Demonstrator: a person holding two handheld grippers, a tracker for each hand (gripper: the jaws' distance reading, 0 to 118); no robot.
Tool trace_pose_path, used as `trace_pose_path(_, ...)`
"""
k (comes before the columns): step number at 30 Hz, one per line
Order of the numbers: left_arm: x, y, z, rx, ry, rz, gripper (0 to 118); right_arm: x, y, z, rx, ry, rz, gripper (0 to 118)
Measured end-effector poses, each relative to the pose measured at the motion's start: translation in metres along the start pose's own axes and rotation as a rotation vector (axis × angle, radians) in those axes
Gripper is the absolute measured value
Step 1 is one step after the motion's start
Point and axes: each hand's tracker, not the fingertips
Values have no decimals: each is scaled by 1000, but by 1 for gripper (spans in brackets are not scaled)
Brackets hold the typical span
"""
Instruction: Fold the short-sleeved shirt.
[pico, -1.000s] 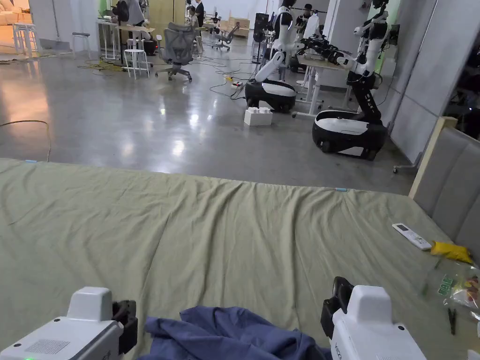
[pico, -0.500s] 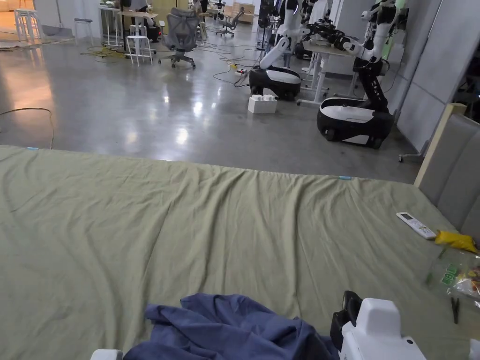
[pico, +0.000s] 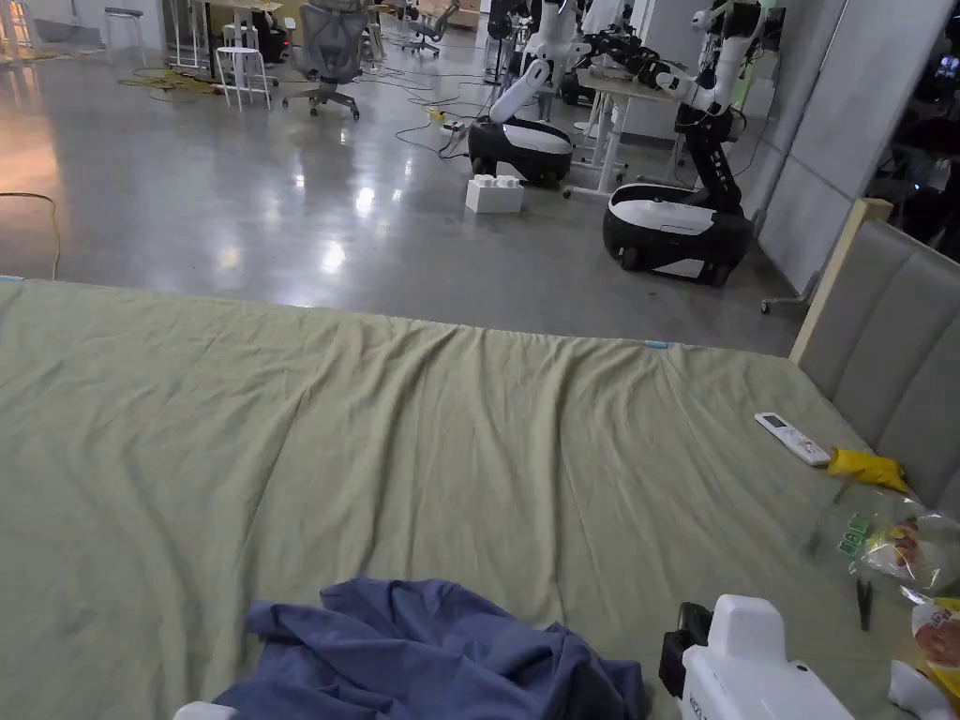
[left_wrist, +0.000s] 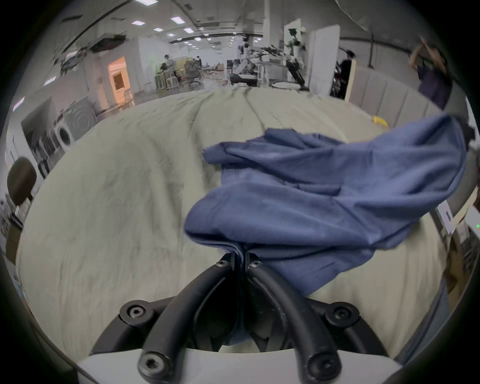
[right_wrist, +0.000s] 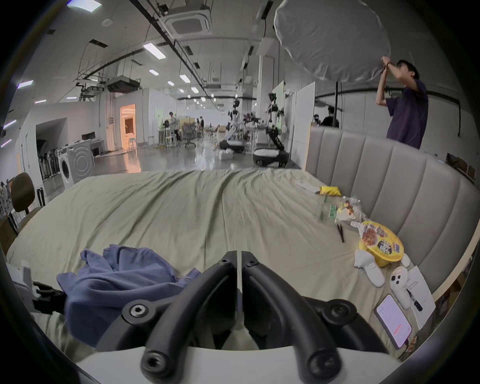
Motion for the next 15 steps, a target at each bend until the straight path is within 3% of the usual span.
trace_pose_path(1, -3, 2, 6, 15, 1, 16, 7, 3, 2, -10, -16, 11, 14, 10)
trace_pose_path(3, -12, 6, 19, 46, -13, 44, 7, 9, -1, -35, -115, 45, 3, 42)
trace_pose_path(5, -19, 10, 29, 83, -35, 97, 7, 10, -7, -60, -220, 89, 22, 59)
trace_pose_path(11, -35, 14, 44, 122, -60, 145, 7, 3, -53, -117, -520, 159, 25, 56)
trace_pose_path(13, -35, 15, 46, 128, -62, 139, 7, 2, -73, -122, -556, 175, 4, 36)
trace_pose_path(15, -36, 14, 48, 131, -60, 133, 7, -2, -76, -107, -443, 161, 46, 19)
